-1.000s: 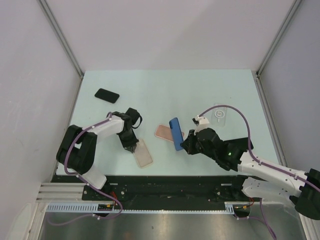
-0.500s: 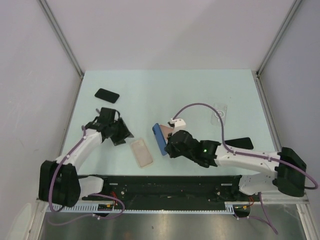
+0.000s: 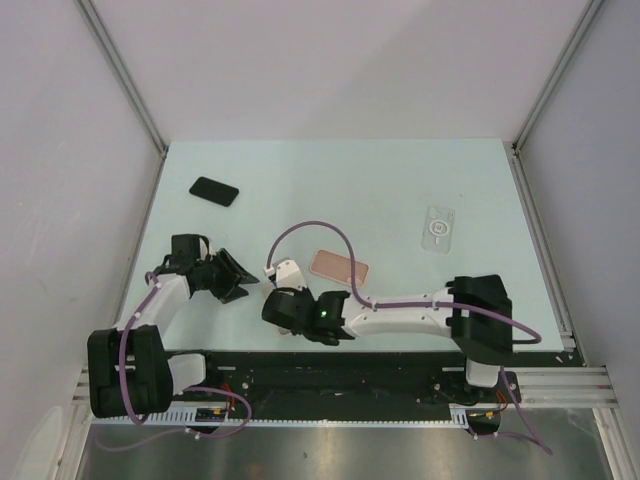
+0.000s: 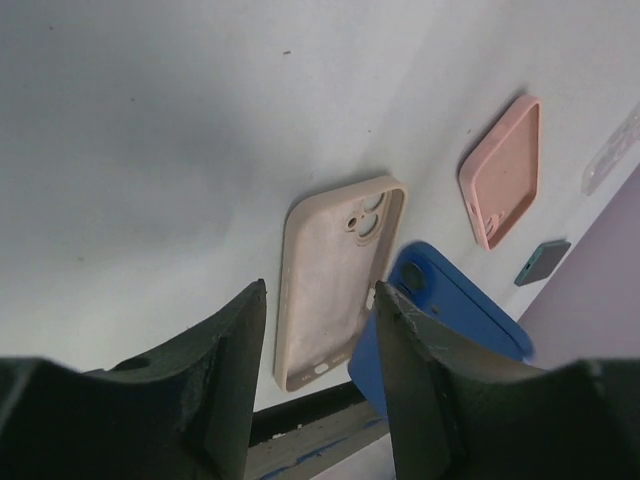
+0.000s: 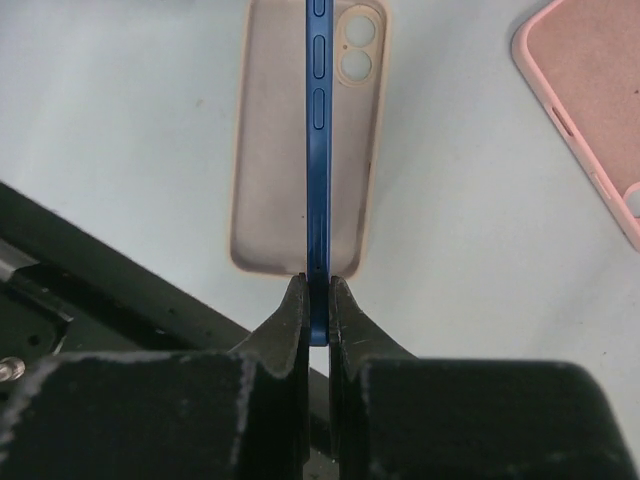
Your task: Put the phone into the phone case
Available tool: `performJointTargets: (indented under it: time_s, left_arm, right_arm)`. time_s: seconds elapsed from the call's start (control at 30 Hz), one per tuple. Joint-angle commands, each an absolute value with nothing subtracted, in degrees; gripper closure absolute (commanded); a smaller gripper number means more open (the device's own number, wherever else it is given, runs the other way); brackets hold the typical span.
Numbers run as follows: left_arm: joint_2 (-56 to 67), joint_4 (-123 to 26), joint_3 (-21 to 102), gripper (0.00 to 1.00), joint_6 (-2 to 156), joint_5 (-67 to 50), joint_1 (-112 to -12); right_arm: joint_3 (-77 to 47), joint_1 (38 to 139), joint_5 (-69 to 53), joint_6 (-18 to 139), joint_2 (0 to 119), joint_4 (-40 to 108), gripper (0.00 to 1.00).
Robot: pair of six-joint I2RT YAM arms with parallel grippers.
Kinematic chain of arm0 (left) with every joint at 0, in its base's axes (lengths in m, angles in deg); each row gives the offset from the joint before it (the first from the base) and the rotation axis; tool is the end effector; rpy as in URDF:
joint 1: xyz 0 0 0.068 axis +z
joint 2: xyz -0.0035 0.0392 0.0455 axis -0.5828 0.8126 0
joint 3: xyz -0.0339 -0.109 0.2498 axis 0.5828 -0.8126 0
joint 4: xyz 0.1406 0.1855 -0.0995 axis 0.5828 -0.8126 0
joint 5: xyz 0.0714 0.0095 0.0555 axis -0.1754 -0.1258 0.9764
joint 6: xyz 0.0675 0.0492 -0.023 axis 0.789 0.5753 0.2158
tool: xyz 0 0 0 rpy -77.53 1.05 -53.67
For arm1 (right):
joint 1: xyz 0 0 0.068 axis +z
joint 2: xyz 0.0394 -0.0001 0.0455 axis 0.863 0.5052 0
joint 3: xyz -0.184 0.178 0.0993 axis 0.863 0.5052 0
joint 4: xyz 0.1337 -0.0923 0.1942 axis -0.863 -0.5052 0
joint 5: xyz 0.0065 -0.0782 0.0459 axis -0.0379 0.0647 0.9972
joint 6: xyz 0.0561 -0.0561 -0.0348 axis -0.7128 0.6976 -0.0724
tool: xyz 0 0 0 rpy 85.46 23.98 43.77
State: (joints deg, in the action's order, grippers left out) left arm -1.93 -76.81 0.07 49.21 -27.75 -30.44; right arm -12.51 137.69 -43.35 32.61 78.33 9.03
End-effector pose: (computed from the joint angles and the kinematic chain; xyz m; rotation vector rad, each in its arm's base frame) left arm 0.2145 -0.0157 0.1425 -0.8817 2.5621 -0.8247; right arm 0.1165 0.3750 0.2080 -0.6901 2.2687 0.3384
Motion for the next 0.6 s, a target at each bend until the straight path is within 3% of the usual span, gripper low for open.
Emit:
performJointTargets:
  time_s: [0.0,0.33,0.57]
  left_arm:
    - [-2.3,-76.0,1.4,0.47,51.8,-31.2,-29.2]
    - [-6.3,-78.5,3.6,0.43,53.5,-31.8,-28.8]
    - [-11.0,-76.2,0.9,0.37,53.3,-38.7,-28.9]
  right_arm:
    - [-20.1,138.9,-51.1,31.0,83.5,2.7,1.0]
    - [-26.7,140.9,-57.4,29.4,92.0,-6.1,1.0]
    - [-27.4,141.1,-56.5,30.5,93.2,-4.2,0.87]
